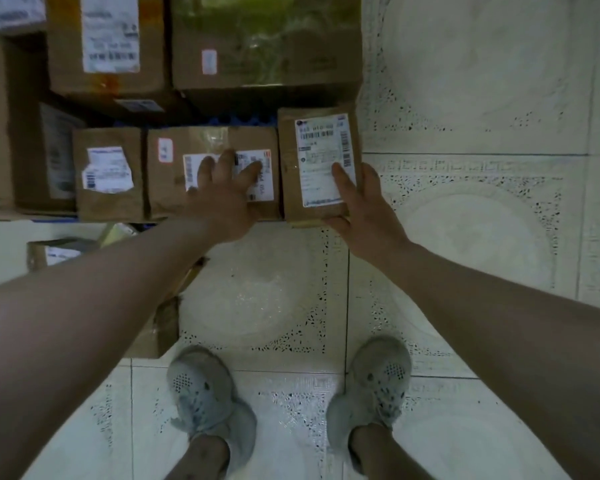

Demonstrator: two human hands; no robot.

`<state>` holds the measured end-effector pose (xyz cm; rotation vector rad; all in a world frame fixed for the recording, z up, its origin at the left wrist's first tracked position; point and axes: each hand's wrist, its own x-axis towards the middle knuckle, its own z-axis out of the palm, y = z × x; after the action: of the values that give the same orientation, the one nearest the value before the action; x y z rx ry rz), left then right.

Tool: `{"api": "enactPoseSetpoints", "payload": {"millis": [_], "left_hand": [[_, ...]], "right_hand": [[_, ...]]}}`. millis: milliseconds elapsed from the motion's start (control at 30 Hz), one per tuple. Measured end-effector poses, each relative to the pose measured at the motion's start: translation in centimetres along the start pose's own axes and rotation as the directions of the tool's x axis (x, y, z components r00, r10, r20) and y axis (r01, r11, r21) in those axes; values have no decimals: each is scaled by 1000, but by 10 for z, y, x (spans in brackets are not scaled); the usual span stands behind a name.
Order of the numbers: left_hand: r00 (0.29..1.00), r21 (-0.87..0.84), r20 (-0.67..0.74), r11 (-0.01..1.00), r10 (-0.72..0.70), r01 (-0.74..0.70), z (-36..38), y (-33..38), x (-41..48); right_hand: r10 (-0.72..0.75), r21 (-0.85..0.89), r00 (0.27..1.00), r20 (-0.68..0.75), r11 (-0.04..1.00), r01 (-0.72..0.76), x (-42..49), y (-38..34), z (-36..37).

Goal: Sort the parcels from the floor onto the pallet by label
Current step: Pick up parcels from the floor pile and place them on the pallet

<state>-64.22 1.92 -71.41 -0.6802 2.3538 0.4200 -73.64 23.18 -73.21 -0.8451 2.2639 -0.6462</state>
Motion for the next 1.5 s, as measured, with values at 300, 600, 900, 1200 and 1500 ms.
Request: {"api": "enactPoseSetpoints", "payload": {"millis": [300, 600, 900, 1200, 1500], "left_hand": [[1000, -11, -13, 1000, 17, -18, 2, -5, 1], [998, -23, -33, 998, 57, -58, 4, -13, 5], [994, -136, 106, 991, 4, 10, -28, -12, -13], [993, -292, 104, 953, -49, 77, -128, -67, -162], [957, -375, -12, 889, -290, 265, -261, -137, -374]], "right_hand": [[90, -23, 996, -25, 996, -90, -12, -8, 15], [125, 32, 988, -85, 992, -123, 5, -12, 22], [370, -137, 919, 134, 926, -353, 3, -32, -2], [444, -319, 869, 218, 874, -366, -75, -171, -101], [335, -312, 909, 249, 916, -252, -166, -375, -199]]}}
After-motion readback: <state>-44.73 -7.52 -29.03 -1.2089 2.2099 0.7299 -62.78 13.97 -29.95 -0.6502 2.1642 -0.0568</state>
